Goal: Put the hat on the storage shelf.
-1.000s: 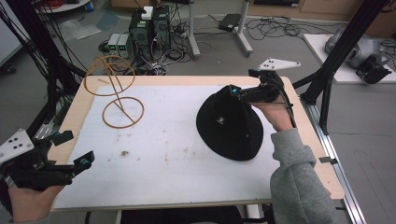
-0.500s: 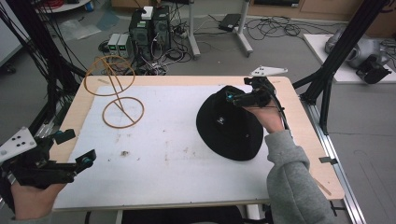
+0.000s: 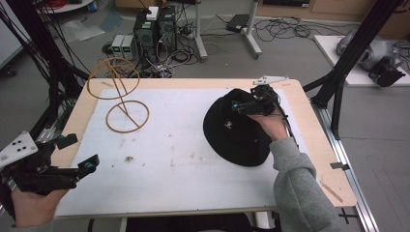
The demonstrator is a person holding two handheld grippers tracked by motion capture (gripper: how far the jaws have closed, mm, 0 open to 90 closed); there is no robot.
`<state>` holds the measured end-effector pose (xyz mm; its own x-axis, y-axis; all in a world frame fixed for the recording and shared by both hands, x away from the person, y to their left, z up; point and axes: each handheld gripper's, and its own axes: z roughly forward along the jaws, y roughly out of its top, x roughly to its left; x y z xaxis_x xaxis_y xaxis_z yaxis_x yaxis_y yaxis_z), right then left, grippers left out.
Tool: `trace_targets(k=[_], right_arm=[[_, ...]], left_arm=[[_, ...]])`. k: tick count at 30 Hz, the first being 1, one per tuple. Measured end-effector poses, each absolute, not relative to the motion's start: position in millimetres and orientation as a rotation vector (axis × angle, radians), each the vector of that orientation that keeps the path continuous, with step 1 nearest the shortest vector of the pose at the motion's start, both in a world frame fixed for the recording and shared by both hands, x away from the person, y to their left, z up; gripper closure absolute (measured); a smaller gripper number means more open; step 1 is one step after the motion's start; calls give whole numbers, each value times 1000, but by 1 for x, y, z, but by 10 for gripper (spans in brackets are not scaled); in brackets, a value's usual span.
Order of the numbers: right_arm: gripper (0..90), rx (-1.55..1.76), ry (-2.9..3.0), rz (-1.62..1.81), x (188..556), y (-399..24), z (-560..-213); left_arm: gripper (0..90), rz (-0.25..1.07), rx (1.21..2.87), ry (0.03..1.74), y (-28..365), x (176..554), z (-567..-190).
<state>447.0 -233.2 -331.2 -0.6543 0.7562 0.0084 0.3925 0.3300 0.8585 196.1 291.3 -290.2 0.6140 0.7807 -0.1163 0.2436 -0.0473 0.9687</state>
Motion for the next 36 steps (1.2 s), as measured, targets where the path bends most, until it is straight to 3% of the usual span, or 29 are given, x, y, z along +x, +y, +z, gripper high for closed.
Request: trace_targets(k=[9, 11, 17, 18, 20, 21, 25, 26, 29, 31, 36], right_arm=[[69, 1018, 2197, 1254, 446, -234, -330], [174, 1016, 2207, 1245, 445, -234, -331], [304, 1004, 2219, 1232, 444, -234, -330], [376, 999, 2226, 1225, 444, -234, -331], [412, 1002, 2225, 1217, 444, -234, -331], [493, 1005, 2221, 1215, 444, -235, -331], [589, 1018, 2210, 1208, 443, -237, -330], [691, 1024, 2207, 1207, 443, -239, -330], [790, 1006, 2197, 1197, 443, -242, -331], [844, 995, 2196, 1182, 442, -242, -332], [870, 989, 2202, 1184, 443, -243, -333]], left_arm=[[17, 540, 1606, 875, 290, 196, -290], [17, 541, 1606, 874, 290, 196, -290], [17, 541, 1606, 875, 291, 196, -291], [17, 542, 1605, 878, 291, 197, -291], [17, 543, 1605, 879, 291, 197, -291], [17, 543, 1606, 879, 291, 197, -291], [17, 543, 1607, 881, 291, 197, -291], [17, 544, 1608, 881, 291, 197, -291], [17, 543, 1607, 879, 290, 197, -291], [17, 543, 1608, 879, 290, 197, -291], [17, 545, 1607, 882, 291, 197, -291]])
